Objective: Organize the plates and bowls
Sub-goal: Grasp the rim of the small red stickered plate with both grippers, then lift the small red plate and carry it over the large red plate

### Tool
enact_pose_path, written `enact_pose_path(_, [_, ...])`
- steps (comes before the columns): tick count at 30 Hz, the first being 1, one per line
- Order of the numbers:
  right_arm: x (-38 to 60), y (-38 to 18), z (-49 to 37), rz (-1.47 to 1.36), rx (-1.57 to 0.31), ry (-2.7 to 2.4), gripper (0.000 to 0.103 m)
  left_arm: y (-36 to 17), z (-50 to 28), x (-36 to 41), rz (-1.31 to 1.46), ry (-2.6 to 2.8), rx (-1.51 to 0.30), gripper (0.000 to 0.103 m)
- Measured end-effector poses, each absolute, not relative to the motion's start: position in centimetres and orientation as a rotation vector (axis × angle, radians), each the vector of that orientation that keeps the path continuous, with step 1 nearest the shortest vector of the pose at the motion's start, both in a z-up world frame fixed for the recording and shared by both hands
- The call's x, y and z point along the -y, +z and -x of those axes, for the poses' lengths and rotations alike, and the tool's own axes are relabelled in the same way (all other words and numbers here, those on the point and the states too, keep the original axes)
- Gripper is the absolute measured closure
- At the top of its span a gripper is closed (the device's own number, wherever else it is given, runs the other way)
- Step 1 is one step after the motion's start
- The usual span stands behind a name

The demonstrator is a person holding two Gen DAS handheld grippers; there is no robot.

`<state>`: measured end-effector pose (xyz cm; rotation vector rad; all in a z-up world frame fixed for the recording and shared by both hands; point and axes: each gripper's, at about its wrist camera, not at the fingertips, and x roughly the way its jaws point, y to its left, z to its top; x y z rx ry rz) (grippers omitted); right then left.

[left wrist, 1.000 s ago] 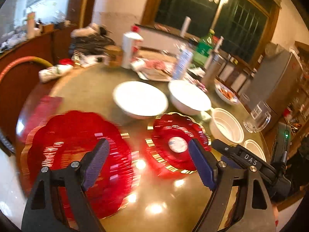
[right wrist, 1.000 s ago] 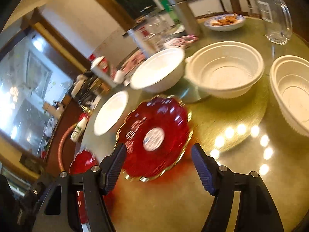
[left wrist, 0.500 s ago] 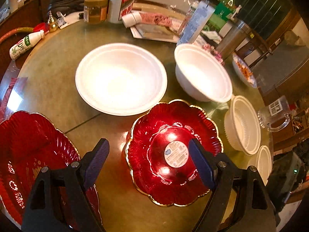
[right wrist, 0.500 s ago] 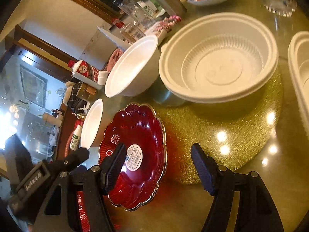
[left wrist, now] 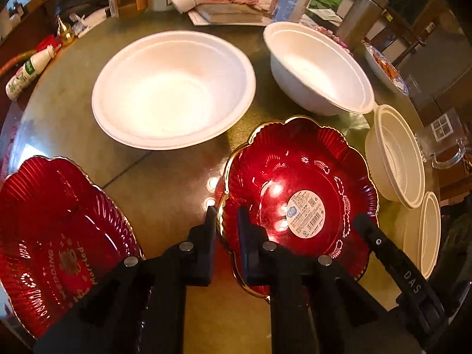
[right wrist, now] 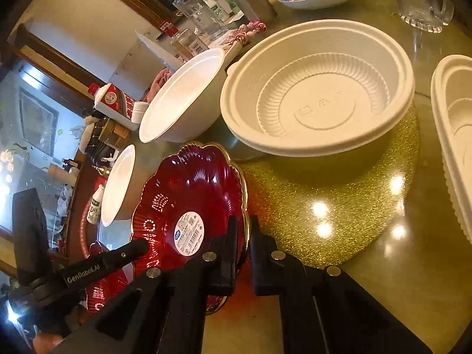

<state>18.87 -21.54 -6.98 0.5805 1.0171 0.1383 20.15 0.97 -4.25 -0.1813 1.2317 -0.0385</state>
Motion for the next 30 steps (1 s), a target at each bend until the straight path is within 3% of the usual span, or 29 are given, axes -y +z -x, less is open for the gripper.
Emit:
enact_pose_path(18, [20.6,-2.7,-16.7,-0.509,-0.846,0.208,0.093,2.1,-15.0,-1.3,0.138,-0.009,-0.977,0.092])
enact_pose_path(30, [18.2,-1.4,-15.9,-0.433,-0.809,0.289,0.093,2.3,-12.1,-3.4,0.177,0.028,-0.919,0.091])
